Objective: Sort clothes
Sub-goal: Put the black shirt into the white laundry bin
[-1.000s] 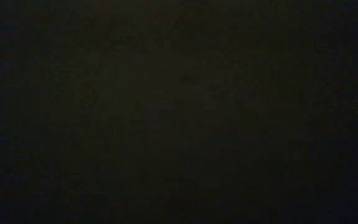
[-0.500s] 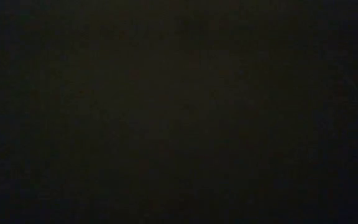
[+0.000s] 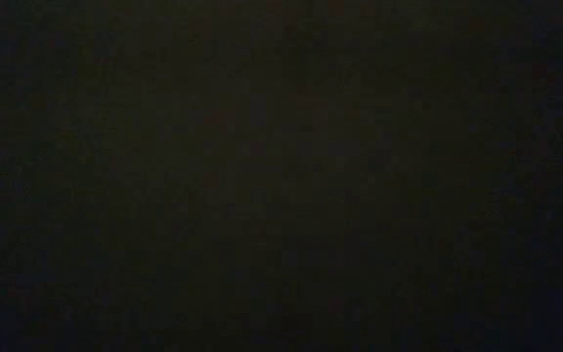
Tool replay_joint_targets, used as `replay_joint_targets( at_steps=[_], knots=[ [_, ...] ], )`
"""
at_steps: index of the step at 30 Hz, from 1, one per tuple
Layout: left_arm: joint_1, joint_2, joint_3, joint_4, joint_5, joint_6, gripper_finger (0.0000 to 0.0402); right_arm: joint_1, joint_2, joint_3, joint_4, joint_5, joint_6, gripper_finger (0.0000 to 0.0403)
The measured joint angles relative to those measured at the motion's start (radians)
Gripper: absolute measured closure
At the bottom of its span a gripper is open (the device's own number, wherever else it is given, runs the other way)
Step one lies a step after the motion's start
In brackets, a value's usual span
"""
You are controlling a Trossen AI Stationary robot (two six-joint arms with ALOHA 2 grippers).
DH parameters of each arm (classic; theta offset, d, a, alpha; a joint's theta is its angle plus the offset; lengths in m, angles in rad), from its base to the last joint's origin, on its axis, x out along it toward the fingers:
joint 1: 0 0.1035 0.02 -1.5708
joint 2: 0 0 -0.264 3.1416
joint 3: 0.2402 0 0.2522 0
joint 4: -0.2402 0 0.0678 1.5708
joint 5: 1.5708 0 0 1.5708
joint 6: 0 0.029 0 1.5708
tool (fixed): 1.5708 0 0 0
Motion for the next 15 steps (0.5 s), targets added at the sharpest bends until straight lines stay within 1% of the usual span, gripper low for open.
replay_joint_targets(
  at_steps=[15],
  knots=[
    [0.0,0.0,0.0,0.001,0.0,0.0,0.0325,0.0,-0.074,0.0,0.175,0.001,0.023,0.0394]
  ],
)
